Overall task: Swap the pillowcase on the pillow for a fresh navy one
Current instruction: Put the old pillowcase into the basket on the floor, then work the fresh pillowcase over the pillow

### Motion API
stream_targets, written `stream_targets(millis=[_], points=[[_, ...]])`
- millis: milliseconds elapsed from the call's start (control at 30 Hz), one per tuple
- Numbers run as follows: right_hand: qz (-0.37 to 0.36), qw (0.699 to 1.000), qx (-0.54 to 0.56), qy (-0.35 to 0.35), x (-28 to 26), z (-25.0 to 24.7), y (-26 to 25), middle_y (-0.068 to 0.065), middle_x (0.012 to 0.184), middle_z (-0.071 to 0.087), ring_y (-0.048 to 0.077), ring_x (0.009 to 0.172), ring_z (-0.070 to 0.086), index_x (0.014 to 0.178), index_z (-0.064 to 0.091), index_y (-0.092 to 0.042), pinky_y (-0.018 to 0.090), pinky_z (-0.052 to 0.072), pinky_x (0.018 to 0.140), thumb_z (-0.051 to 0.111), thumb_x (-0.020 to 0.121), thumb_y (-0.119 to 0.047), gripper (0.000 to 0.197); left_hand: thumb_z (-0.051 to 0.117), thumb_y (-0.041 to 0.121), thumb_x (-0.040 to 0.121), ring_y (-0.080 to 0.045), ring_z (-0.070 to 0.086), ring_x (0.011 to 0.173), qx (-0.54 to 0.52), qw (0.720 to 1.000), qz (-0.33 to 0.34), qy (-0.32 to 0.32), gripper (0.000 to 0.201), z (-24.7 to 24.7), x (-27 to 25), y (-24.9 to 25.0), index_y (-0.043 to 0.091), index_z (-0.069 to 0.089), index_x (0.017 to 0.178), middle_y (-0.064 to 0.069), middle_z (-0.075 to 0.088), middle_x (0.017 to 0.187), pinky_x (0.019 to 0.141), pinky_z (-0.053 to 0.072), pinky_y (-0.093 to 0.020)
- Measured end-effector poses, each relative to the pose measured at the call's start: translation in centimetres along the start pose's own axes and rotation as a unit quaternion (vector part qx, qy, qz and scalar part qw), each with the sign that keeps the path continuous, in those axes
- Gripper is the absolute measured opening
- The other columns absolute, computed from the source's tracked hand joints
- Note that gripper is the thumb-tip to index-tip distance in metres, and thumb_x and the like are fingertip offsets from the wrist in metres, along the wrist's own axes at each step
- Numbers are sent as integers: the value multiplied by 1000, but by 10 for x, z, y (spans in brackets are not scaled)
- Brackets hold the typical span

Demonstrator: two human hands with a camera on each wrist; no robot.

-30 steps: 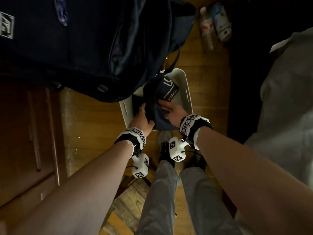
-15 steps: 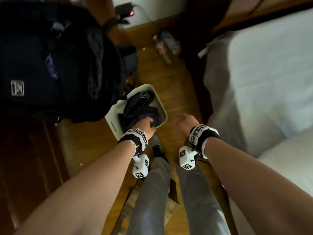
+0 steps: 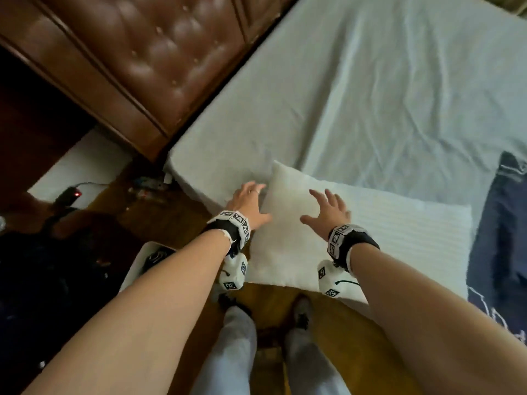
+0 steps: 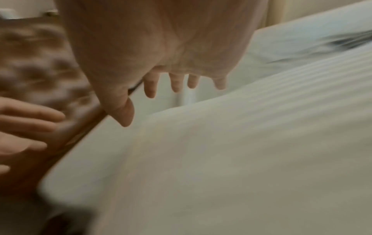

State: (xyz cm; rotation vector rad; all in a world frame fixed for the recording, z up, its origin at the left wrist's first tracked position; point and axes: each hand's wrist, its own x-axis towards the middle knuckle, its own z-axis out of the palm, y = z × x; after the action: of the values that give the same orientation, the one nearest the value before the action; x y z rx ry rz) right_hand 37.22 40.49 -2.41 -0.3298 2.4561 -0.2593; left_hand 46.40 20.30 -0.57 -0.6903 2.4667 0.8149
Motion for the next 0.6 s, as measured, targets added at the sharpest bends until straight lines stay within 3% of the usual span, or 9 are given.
stream_targets(millis=[100, 233, 267, 333, 400, 467, 500, 533, 600], points=[[144, 988, 46, -4, -22, -5, 107, 0, 165, -2, 27, 151, -4, 153, 10, -41, 62, 12, 117, 68, 78, -61, 97, 79, 45, 66, -25, 20, 143, 67, 994, 68, -44, 98, 54, 13, 83, 36, 26, 148, 3, 11, 158, 113, 30, -42], [322, 943, 85, -7, -56, 7, 213, 21, 162, -4, 40, 149, -3, 156, -9, -15, 52, 6, 121, 62, 77, -72, 120, 84, 49, 61, -23, 0, 146, 165, 976, 114, -81, 115, 145, 21, 178, 43, 11, 150, 7, -15, 159, 112, 27, -53], [359, 926, 114, -4, -63, 15, 232, 21, 162, -6, 40, 149, -3, 155, -11, -13, 53, 6, 121, 63, 75, -74, 125, 85, 47, 60, -24, 0, 146, 181, 973, 109, -93, 118, 169, 25, 194, 43, 9, 150, 7, -15, 158, 110, 26, -58], [434, 875, 214, 30, -70, 36, 263, 19, 162, -5, 40, 148, 3, 155, -13, -16, 57, 11, 118, 71, 64, -76, 137, 86, 48, 56, -27, 9, 142, 228, 963, 97, -104, 121, 210, 32, 218, 42, 8, 148, 4, 3, 156, 105, 27, -63], [487, 813, 315, 48, -72, 51, 286, 20, 159, 5, 41, 145, 17, 154, -14, -17, 56, 19, 115, 78, 58, -72, 144, 85, 49, 56, -26, 24, 134, 276, 953, 89, -91, 115, 235, 40, 229, 35, 15, 146, 1, 25, 145, 100, 35, -56], [500, 761, 412, 40, -71, 59, 303, 22, 144, 31, 42, 131, 39, 152, -9, -11, 51, 33, 108, 82, 63, -63, 137, 79, 47, 66, -24, 35, 128, 318, 942, 91, -57, 92, 247, 50, 238, 26, 31, 142, 0, 39, 136, 95, 38, -47], [491, 749, 443, 39, -69, 60, 310, 21, 130, 41, 41, 117, 49, 150, -1, -9, 47, 41, 100, 81, 67, -56, 126, 75, 44, 73, -24, 40, 126, 338, 935, 97, -47, 77, 249, 55, 242, 23, 39, 138, -1, 45, 133, 93, 38, -43], [477, 751, 454, 44, -65, 60, 316, 20, 124, 48, 39, 107, 54, 145, 8, -7, 42, 45, 91, 79, 73, -50, 110, 68, 40, 81, -25, 44, 124, 355, 928, 104, -47, 59, 249, 60, 246, 21, 47, 134, -2, 50, 130, 92, 40, -41], [447, 782, 432, 54, -59, 58, 325, 20, 122, 56, 38, 105, 58, 136, 26, -7, 35, 40, 80, 70, 86, -38, 73, 53, 27, 93, -28, 52, 118, 384, 915, 103, -72, 32, 247, 67, 255, 21, 58, 124, -4, 58, 124, 89, 43, -40]])
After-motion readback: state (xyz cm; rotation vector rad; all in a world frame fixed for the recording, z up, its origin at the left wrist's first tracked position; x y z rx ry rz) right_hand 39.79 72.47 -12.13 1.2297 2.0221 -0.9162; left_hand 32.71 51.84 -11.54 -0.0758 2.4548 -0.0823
